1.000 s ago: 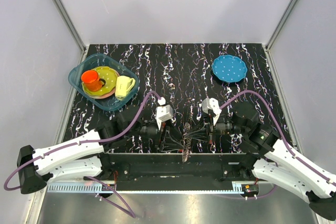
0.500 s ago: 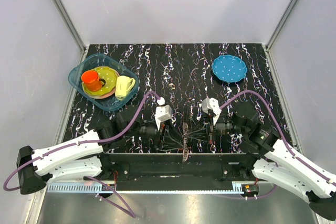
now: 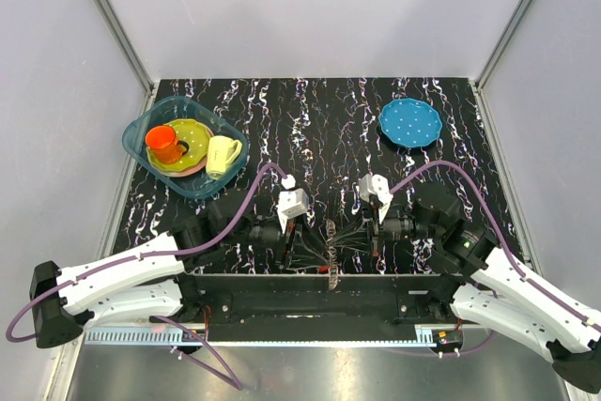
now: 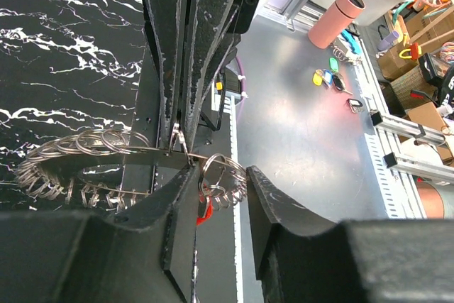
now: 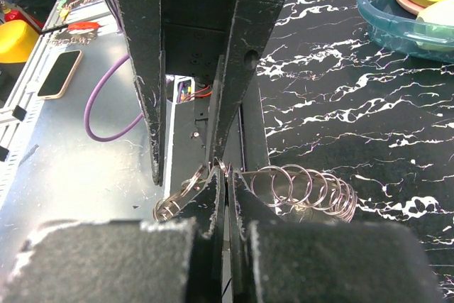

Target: Remove the keys from the keyring

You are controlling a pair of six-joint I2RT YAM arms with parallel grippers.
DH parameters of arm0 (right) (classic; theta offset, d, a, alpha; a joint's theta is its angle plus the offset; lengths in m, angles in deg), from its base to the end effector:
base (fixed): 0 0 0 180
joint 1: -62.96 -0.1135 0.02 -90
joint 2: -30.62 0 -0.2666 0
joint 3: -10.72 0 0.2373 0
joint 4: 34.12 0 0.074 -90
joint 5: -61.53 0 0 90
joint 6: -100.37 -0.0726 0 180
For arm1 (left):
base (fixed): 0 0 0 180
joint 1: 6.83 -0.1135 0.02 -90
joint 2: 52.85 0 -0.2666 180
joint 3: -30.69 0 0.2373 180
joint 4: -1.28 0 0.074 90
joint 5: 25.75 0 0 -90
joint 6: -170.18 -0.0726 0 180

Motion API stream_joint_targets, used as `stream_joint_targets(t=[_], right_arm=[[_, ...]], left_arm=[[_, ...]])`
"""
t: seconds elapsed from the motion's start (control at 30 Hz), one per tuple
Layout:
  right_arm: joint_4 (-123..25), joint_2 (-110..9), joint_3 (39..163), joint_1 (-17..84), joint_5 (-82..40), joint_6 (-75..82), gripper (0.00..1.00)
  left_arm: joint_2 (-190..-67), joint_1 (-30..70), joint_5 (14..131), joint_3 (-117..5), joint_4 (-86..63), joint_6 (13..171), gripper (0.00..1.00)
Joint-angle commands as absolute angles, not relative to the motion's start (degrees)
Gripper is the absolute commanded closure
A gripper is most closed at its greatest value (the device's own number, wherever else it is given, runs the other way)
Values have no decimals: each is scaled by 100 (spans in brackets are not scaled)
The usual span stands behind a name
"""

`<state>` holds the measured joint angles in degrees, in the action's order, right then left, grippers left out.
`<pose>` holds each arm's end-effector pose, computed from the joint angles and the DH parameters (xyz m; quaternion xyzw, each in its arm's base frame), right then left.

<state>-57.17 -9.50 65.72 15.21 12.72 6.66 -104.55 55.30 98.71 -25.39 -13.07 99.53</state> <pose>0.0808 0.1601 0.3280 -0.4788 0.5694 0.5056 0.4369 0.0680 -0.2165 0.3177 0.4441 0.6117 -0.5727 0.3173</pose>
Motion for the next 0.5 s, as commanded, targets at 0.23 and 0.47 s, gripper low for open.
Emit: stream_joint_targets(t=[0.23, 0.47], right_arm=[[-5430, -972, 6658, 1488, 976, 633, 100], [-5395, -937, 6597, 1488, 555, 325, 100]], left_arm=[[-10479, 5523, 9827, -2764, -1002, 9873, 83], [-10445, 5523, 9002, -2861, -1327, 9802, 100]])
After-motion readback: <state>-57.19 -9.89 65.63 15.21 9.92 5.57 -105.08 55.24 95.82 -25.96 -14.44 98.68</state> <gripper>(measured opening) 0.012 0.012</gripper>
